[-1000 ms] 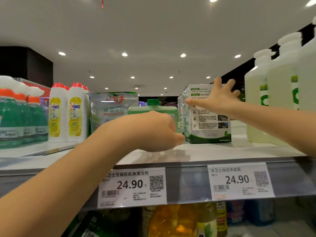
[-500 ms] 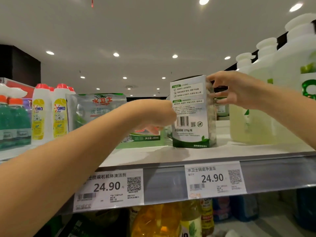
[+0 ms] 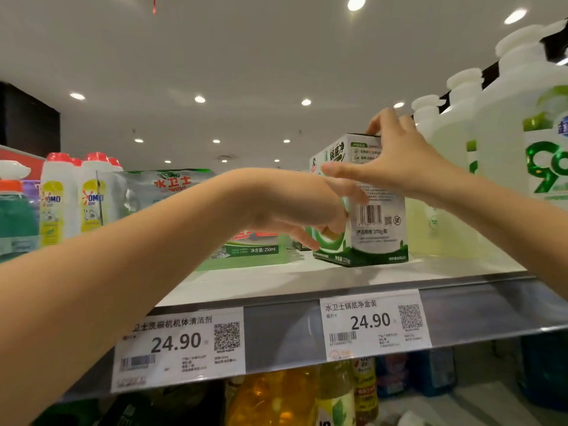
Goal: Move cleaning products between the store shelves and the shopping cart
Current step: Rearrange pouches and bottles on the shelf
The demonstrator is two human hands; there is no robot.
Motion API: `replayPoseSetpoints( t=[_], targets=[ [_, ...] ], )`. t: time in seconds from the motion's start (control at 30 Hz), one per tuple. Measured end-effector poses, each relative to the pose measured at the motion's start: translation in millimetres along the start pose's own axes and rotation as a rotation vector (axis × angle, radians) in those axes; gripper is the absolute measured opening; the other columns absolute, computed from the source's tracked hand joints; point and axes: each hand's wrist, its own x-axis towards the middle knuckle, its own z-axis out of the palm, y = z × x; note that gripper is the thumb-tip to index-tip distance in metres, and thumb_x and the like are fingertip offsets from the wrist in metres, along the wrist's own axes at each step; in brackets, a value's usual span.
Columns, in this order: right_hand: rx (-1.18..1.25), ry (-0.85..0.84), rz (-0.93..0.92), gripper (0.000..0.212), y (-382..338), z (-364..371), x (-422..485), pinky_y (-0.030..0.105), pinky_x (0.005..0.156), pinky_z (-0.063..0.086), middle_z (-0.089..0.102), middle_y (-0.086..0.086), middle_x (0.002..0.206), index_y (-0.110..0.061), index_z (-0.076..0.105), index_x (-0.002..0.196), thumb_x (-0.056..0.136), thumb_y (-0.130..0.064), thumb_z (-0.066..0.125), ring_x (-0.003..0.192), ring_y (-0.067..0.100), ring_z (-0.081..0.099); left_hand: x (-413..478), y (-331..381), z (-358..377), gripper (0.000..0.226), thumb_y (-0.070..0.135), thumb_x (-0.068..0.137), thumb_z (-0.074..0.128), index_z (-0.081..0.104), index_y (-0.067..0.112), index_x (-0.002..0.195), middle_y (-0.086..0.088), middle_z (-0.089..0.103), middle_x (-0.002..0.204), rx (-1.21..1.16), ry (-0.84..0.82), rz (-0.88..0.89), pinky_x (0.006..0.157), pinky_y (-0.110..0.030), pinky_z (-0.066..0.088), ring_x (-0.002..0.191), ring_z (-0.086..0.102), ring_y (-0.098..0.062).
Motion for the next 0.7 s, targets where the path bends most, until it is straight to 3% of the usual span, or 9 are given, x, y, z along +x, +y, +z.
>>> replayPoseSetpoints(
  t=[0.1,0.2,0.3,0.4,0.47,0.53,0.6,0.63,0.7],
  targets=[
    [0.031,0.038,-0.046,0.063,10,2,5,0.033,0.072,0.051,0.052,0.004,0.111,-0.018,0.045,0.113,0.069,-0.046,0.081,0.092,0.021,0.056,8,-2,-14,0.038,0.0,0.097,0.042,0.062,0.024,0.117,0.004,0.061,0.126,0.201,0.125,-0.068,0.096,-0.043,0.048,0.111,0.059,-0.019],
    [0.201,-0.159,0.07,0.054,22,-18,13,0.026,0.064,0.046,0.058,-0.003,0.106,-0.022,0.05,0.115,0.073,-0.034,0.083,0.087,0.013,0.058,22,-18,-24,0.035,0.004,0.099,0.039,0.057,0.018,0.126,-0.003,0.062,0.121,0.259,0.224,-0.184,0.077,-0.034,0.052,0.1,0.062,-0.02],
    [0.322,-0.322,0.146,0.048,33,-28,17,0.038,0.085,0.051,0.062,-0.002,0.111,-0.024,0.053,0.12,0.079,-0.017,0.077,0.096,0.016,0.06,33,-29,-19,0.04,0.002,0.098,0.039,0.041,0.007,0.138,-0.011,0.057,0.111,0.299,0.153,-0.32,0.071,-0.034,0.056,0.094,0.063,-0.024],
    [0.18,-0.266,0.085,0.056,35,-18,18,0.038,0.082,0.055,0.058,0.001,0.111,-0.023,0.046,0.136,0.087,-0.005,0.067,0.097,0.021,0.061,41,-25,-11,0.045,0.001,0.098,0.041,0.036,0.007,0.142,-0.016,0.053,0.117,0.259,0.051,-0.315,0.069,-0.034,0.057,0.09,0.067,-0.025],
    [-0.136,-0.23,-0.026,0.071,35,-10,18,0.035,0.086,0.051,0.05,0.01,0.132,-0.026,0.034,0.145,0.086,-0.009,0.07,0.11,0.027,0.057,45,-19,-6,0.049,0.002,0.098,0.043,0.032,0.01,0.145,-0.017,0.052,0.126,0.236,0.02,-0.269,0.069,-0.032,0.057,0.085,0.067,-0.024],
    [-0.357,-0.292,-0.018,0.102,38,-3,16,0.044,0.098,0.044,0.026,0.014,0.149,-0.032,0.012,0.152,0.077,-0.026,0.08,0.126,0.034,0.044,48,-18,-3,0.05,0.004,0.098,0.045,0.031,0.012,0.146,-0.011,0.057,0.116,0.241,0.029,-0.221,0.068,-0.031,0.057,0.079,0.067,-0.021],
    [-0.547,-0.328,-0.055,0.13,41,3,14,0.05,0.112,0.03,0.001,0.01,0.155,-0.029,-0.007,0.152,0.064,-0.048,0.086,0.14,0.038,0.019,49,-22,-2,0.051,0.004,0.098,0.045,0.03,0.014,0.146,-0.008,0.058,0.105,0.267,0.011,-0.217,0.068,-0.03,0.056,0.074,0.066,-0.019],
    [-0.638,-0.302,-0.126,0.136,42,5,15,0.048,0.113,0.027,0.001,0.009,0.154,-0.023,-0.008,0.152,0.059,-0.057,0.085,0.14,0.035,0.015,49,-25,-2,0.05,0.004,0.099,0.044,0.031,0.014,0.146,-0.008,0.059,0.102,0.295,-0.016,-0.231,0.068,-0.029,0.056,0.072,0.065,-0.017],
    [-0.736,-0.252,-0.267,0.136,42,9,22,0.043,0.11,0.03,0.017,0.008,0.147,-0.016,0.0,0.15,0.053,-0.069,0.08,0.13,0.029,0.023,48,-31,-3,0.045,0.006,0.099,0.042,0.036,0.013,0.143,-0.005,0.061,0.094,0.373,-0.082,-0.271,0.064,-0.025,0.055,0.068,0.062,-0.013]
  ],
)
